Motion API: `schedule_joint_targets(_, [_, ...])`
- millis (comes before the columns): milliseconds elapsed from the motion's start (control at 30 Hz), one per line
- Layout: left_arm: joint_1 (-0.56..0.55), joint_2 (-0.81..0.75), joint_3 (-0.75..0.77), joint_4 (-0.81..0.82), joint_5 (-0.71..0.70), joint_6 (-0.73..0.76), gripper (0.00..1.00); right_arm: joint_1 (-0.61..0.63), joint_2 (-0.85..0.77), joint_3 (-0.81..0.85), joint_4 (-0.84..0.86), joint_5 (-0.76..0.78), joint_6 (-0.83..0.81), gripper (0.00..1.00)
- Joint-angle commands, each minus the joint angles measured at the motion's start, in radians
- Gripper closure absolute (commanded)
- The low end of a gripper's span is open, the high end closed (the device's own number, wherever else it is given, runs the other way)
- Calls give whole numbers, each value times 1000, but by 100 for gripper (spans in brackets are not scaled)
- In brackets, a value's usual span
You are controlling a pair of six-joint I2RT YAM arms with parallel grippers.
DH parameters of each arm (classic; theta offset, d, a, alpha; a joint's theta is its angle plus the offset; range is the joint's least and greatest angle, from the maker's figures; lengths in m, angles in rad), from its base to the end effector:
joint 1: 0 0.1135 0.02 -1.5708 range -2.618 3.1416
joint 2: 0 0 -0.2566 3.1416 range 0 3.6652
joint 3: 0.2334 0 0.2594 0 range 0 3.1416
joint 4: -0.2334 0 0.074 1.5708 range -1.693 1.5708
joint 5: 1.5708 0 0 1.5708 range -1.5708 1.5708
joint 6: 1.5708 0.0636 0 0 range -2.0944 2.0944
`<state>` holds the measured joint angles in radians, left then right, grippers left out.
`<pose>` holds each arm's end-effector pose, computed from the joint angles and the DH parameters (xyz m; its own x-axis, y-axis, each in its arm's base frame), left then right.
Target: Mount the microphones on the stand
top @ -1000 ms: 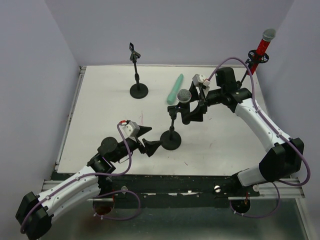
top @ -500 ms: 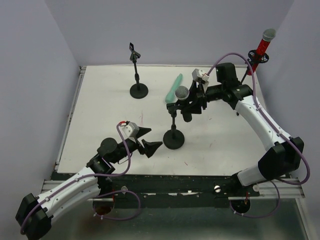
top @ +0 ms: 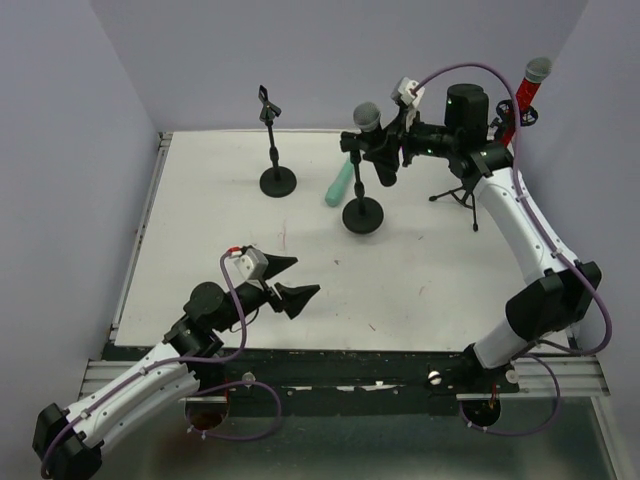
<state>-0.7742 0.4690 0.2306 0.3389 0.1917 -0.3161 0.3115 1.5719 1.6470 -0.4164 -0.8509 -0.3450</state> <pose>0.1247 -0.1389 0.2419 -0.1873 -0.2437 -0.9516 0.8035 0.5193 -0.2911 0.3439 0.1610 0.4101 -0.0034 -0.2353 -0.9719 -0.9326 0.3516 -0.0819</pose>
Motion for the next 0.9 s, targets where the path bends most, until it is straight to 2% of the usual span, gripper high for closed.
schedule_joint_targets(0, [-2,-32,-14,-49,-24,-9,2,-40,75,108,192,269,98,71])
schedule_joint_targets(233, [-2,-44,-16,-60,-29,-12,2,-101,171,148,332,450,152,71])
schedule_joint_targets(467, [-2,-3,-10,-37,-23,-17,2,-120,260,152,406,484,173,71])
schedule_joint_targets(867, [-2,-18,-16,-38,-21,-9,2,-160,156,-101,519,484,224,62])
